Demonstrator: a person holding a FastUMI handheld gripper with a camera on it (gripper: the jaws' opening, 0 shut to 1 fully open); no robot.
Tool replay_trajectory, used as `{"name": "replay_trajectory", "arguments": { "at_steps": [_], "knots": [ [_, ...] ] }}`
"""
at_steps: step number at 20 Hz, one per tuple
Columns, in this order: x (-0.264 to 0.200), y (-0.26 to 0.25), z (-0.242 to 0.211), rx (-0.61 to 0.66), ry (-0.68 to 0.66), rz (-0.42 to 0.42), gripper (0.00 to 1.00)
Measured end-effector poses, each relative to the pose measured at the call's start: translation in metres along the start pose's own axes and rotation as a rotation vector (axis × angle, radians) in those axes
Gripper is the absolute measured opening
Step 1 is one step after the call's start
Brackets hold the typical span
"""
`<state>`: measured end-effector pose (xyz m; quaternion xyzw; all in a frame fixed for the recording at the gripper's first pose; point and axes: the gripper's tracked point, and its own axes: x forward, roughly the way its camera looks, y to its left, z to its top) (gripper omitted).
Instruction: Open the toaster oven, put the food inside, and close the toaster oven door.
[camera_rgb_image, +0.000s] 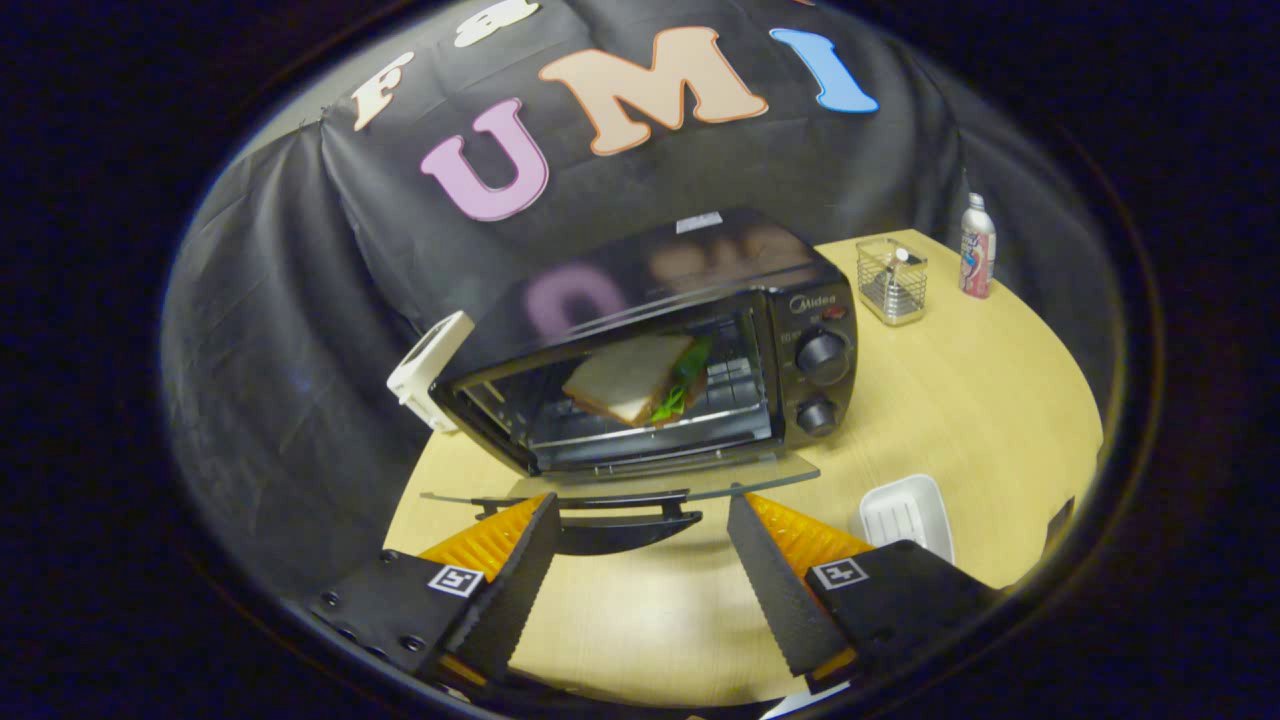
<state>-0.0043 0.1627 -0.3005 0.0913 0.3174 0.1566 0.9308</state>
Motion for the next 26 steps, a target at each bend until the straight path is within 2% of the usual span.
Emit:
{"name": "replay_trajectory", "arguments": {
  "at_steps": [5, 8, 17, 20, 23, 26],
  "knots": [
    [0.019, 0.007, 0.037, 0.030, -0.086, 0.008, 1.00],
    [0.030, 0.012, 0.054, -0.005, -0.137, 0.003, 1.00],
    [0.052, 0.016, 0.077, -0.017, -0.205, -0.043, 1.00],
    [0.048, 0.015, 0.080, -0.025, -0.227, -0.059, 1.00],
    [0.034, 0.014, 0.100, -0.122, -0.290, -0.112, 0.99],
    [0.001, 0.033, 0.121, -0.156, -0.327, -0.109, 0.98]
  ]
}}
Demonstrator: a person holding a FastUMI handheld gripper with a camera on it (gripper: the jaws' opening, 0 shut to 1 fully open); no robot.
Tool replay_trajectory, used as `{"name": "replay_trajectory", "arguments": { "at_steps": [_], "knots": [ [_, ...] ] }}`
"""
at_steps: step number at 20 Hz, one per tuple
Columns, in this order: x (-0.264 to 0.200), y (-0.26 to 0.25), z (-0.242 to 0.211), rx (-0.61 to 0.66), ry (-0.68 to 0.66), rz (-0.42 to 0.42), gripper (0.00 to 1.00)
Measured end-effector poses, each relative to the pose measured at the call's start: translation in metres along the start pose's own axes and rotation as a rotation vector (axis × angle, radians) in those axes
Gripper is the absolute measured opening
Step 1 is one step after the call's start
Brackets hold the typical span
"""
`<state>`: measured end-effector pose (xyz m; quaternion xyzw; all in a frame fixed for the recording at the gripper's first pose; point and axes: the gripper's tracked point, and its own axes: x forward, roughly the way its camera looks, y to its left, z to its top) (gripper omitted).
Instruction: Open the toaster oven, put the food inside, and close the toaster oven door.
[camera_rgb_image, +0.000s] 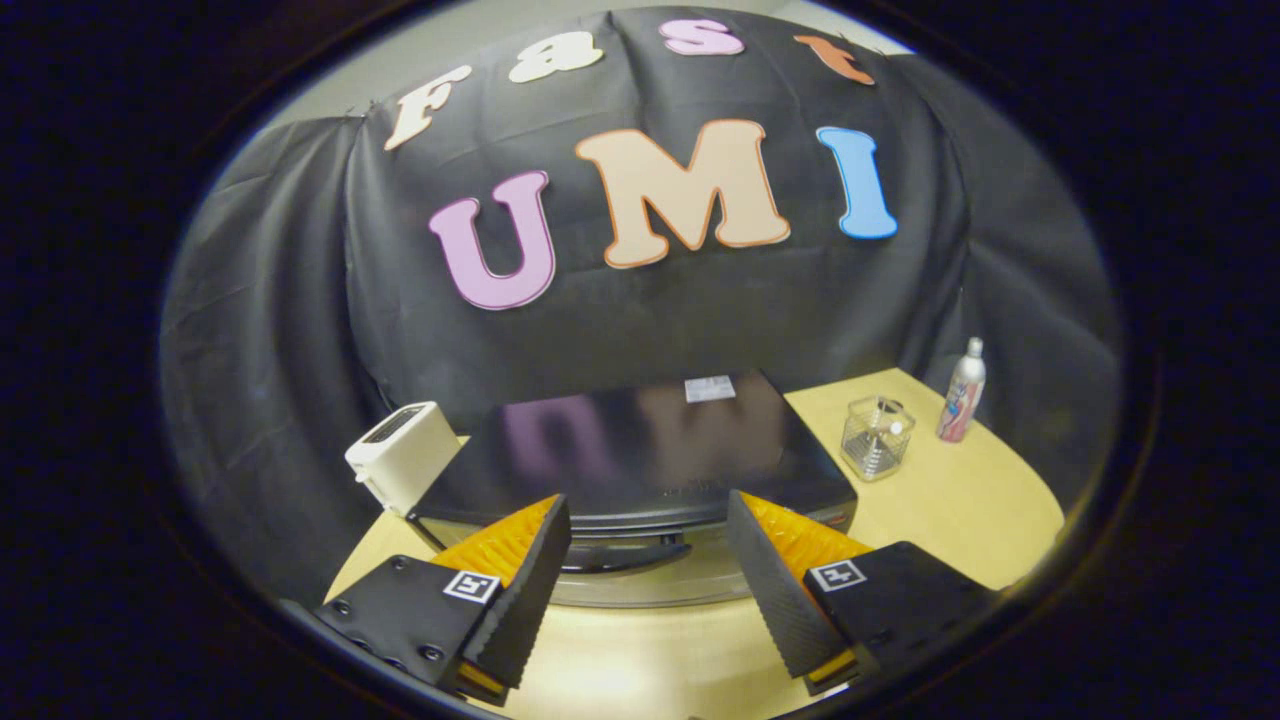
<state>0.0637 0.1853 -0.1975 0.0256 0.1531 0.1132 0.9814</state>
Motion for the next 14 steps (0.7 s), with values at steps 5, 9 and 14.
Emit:
{"name": "replay_trajectory", "arguments": {
  "at_steps": [5, 9, 14],
  "knots": [
    [-0.029, -0.005, 0.062, -0.032, -0.092, -0.008, 0.97],
    [-0.048, -0.011, 0.109, -0.038, -0.177, -0.014, 0.96],
    [-0.062, -0.010, 0.139, -0.109, -0.242, -0.026, 0.96]
  ]
}}
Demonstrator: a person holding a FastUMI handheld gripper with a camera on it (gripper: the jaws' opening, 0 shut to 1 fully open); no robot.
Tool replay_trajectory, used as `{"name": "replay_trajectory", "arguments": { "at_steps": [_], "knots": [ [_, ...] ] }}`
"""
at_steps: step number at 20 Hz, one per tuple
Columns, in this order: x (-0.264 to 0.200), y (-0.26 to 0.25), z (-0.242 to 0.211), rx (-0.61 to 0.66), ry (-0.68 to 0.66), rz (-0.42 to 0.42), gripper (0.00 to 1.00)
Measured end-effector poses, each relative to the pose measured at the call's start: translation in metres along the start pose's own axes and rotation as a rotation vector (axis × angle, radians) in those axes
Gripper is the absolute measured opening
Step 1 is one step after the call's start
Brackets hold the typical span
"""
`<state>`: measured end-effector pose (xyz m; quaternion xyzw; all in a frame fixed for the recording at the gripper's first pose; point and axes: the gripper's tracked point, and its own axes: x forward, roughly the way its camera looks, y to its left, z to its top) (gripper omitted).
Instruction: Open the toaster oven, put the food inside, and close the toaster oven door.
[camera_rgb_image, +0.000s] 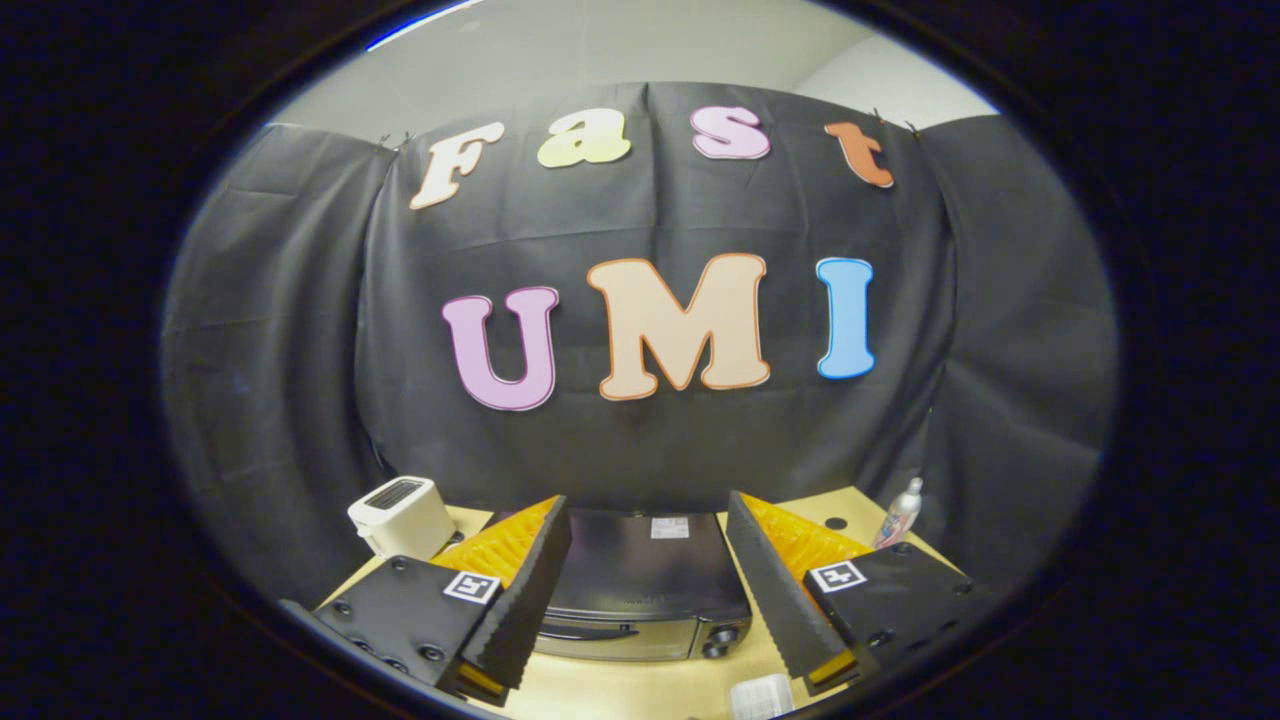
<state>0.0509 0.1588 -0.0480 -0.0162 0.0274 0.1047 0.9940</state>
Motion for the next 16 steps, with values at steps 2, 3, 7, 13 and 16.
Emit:
{"name": "replay_trajectory", "arguments": {
  "at_steps": [2, 3, 7, 13, 16],
  "knots": [
    [-0.003, 0.008, -0.001, 0.017, -0.010, 0.017, 0.96],
    [-0.005, 0.006, 0.001, 0.022, -0.012, 0.017, 0.96],
    [-0.010, 0.001, 0.007, 0.028, -0.028, 0.007, 0.96],
    [-0.020, -0.001, 0.017, 0.013, -0.055, 0.003, 0.96],
    [-0.026, 0.001, 0.018, 0.009, -0.061, 0.005, 0.96]
  ]
}}
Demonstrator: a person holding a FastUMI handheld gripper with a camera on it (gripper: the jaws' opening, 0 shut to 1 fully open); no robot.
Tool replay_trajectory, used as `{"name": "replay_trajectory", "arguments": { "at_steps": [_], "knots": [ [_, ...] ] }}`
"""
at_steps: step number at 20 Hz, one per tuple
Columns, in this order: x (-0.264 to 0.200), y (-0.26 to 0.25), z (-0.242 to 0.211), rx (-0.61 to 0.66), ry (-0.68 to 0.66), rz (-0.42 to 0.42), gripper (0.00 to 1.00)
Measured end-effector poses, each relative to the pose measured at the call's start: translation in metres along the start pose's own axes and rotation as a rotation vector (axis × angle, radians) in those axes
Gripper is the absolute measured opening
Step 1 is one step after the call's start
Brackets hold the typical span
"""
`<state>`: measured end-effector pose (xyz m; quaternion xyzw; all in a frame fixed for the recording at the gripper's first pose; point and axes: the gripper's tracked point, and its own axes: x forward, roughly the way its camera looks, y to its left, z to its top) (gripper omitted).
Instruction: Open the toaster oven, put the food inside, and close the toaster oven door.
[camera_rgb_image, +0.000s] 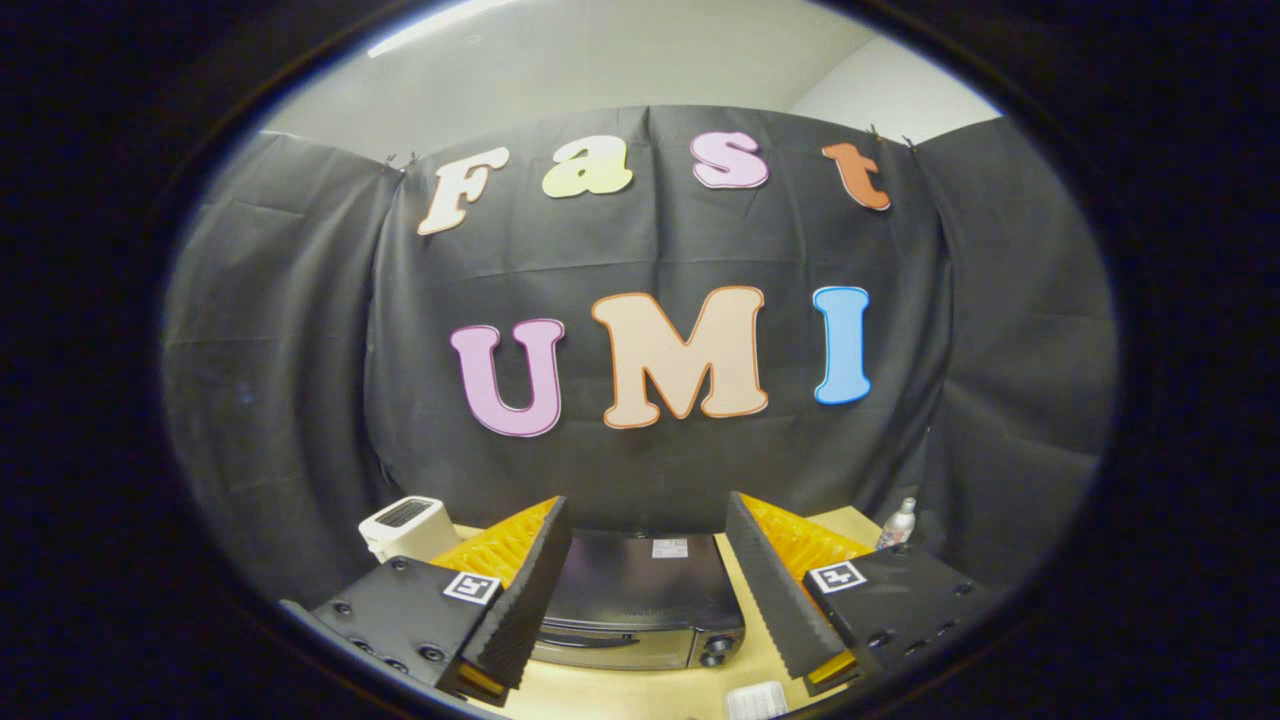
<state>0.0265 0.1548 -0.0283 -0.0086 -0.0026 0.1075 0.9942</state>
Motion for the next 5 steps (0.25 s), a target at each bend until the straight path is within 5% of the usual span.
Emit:
{"name": "replay_trajectory", "arguments": {
  "at_steps": [5],
  "knots": [
    [-0.0077, 0.0004, -0.0063, 0.021, 0.000, 0.004, 0.96]
  ]
}}
